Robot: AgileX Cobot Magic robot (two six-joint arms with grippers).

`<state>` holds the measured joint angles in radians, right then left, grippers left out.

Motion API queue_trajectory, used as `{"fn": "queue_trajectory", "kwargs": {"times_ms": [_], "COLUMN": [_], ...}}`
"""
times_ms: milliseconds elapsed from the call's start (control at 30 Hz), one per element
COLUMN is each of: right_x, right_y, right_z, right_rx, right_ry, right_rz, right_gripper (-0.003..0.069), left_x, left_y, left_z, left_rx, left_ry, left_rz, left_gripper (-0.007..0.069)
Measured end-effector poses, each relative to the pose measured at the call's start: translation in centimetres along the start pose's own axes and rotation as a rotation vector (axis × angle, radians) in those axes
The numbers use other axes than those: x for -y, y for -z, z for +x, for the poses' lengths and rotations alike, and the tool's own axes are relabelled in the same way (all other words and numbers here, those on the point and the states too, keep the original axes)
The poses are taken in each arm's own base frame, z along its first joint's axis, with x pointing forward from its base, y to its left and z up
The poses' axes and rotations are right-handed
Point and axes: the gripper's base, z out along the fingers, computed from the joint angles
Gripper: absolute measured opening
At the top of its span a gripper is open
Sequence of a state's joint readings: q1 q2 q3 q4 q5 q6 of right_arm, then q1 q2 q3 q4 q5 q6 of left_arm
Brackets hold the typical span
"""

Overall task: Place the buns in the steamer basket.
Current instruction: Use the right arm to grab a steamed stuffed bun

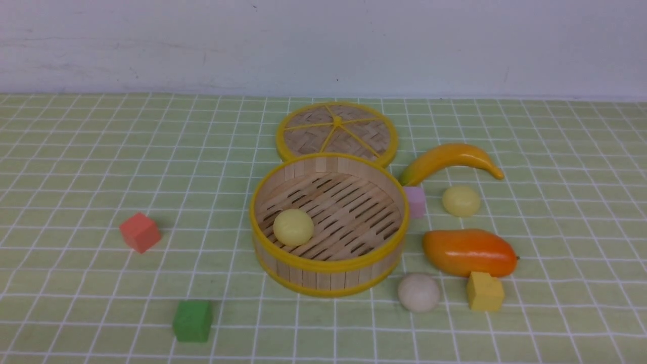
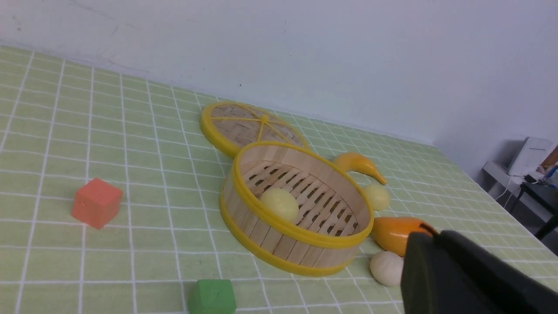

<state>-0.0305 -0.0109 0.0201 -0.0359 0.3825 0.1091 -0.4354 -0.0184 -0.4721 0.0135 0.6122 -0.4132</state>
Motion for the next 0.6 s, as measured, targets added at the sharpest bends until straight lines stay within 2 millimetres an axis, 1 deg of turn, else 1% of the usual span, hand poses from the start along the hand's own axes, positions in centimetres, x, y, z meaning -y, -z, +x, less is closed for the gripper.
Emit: {"fn": "queue_trajectory", "kwargs": {"times_ms": [133, 233, 300, 333, 367, 400, 467, 600], "right_x": [0.0, 0.0, 0.0, 0.0, 0.0, 0.0, 0.0, 0.0], "right_y": [0.0, 0.0, 0.0, 0.0, 0.0, 0.0, 0.0, 0.0], "right_z": [0.0, 0.0, 0.0, 0.0, 0.0, 0.0, 0.0, 0.0], "right_rx": [0.000, 0.000, 0.000, 0.000, 0.000, 0.000, 0.000, 0.000], "right_ry": [0.000, 0.000, 0.000, 0.000, 0.000, 0.000, 0.000, 0.000], "right_rz": [0.000, 0.000, 0.000, 0.000, 0.000, 0.000, 0.000, 0.000], "right_gripper": [0.0239, 0.0239, 0.0239, 0.0239, 0.0239, 0.0239, 0.0239, 0.0239], "left_x": [-0.1, -0.2, -0.4, -0.8, -0.8, -1.5, -2.3, -4.5], "left_y": [-0.2, -0.6, -0.9, -1.4, -1.4, -2.1, -2.7, -3.9], "left_z": [-0.2, -0.2, 0.0, 0.6, 0.6, 1.5, 2.7, 6.1], "left_rx": [0.049, 0.142, 0.172, 0.202, 0.210, 0.224, 0.223, 0.147], "left_ry": [-0.025, -0.048, -0.051, -0.048, -0.047, -0.037, -0.032, -0.011], "left_rz": [-0.004, -0.057, -0.091, -0.143, -0.146, -0.208, -0.266, -0.364], "left_gripper": [0.0007, 0.0009, 0.0011, 0.0012, 0.0013, 0.0015, 0.0017, 0.0022]}}
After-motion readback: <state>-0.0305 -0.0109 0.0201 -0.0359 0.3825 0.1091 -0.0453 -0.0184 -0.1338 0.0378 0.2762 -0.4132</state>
